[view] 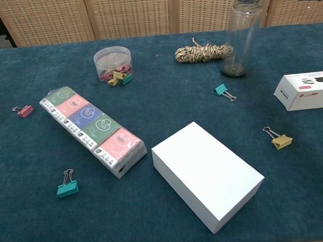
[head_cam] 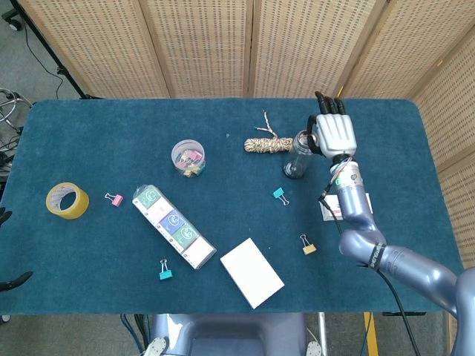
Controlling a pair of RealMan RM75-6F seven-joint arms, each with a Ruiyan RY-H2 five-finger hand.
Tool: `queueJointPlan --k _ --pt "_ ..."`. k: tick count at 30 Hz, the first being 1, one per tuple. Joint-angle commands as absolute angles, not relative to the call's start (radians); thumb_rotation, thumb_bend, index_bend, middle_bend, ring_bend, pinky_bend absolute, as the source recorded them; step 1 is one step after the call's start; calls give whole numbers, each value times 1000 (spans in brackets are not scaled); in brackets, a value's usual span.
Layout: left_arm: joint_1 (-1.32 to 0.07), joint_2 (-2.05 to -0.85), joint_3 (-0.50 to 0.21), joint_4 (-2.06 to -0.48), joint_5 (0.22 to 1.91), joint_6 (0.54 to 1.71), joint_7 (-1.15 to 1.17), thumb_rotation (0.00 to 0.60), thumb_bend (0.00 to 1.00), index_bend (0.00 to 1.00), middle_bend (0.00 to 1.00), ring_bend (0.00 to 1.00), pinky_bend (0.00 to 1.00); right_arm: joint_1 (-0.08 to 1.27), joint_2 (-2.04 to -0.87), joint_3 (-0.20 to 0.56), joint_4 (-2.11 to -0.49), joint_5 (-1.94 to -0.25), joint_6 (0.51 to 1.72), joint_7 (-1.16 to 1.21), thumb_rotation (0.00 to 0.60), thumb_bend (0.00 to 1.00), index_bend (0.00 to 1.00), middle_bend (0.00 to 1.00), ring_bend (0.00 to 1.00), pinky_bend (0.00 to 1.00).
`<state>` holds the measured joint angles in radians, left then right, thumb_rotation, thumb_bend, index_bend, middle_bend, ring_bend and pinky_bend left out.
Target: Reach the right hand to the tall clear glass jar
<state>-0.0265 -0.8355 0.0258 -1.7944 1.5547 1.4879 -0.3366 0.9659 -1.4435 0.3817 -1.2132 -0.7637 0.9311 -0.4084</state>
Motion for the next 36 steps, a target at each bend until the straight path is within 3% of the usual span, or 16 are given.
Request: queueJointPlan --k 1,11,16,21,29,36 --pt "-25 -835 26 -1794 1556 1490 -339 600 112 0 0 0 0 966 -1445 381 -1215 -762 932 -410 600 614 651 0 0 0" --pt "-22 -832 26 -1788 1559 1497 -356 600 113 0 0 0 0 967 -1457 375 -1208 -754 931 -414 600 615 632 0 0 0" --pt "-22 -831 26 -1786 1561 1497 -358 600 113 0 0 0 0 963 -1455 376 -1214 -753 929 -407 600 614 481 0 0 0" --pt "-21 -831 27 -1787 1563 1499 -358 600 113 0 0 0 0 960 -1449 373 -1222 -750 927 -408 600 614 400 0 0 0" --pt "-23 -831 27 -1786 1564 1498 -360 600 112 0 0 0 0 950 -1426 374 -1255 -758 942 -407 600 614 381 0 0 0" --pt "-26 -830 28 -1785 1564 1491 -362 600 112 0 0 0 0 881 -1340 350 -1378 -865 1032 -373 600 613 368 0 0 0"
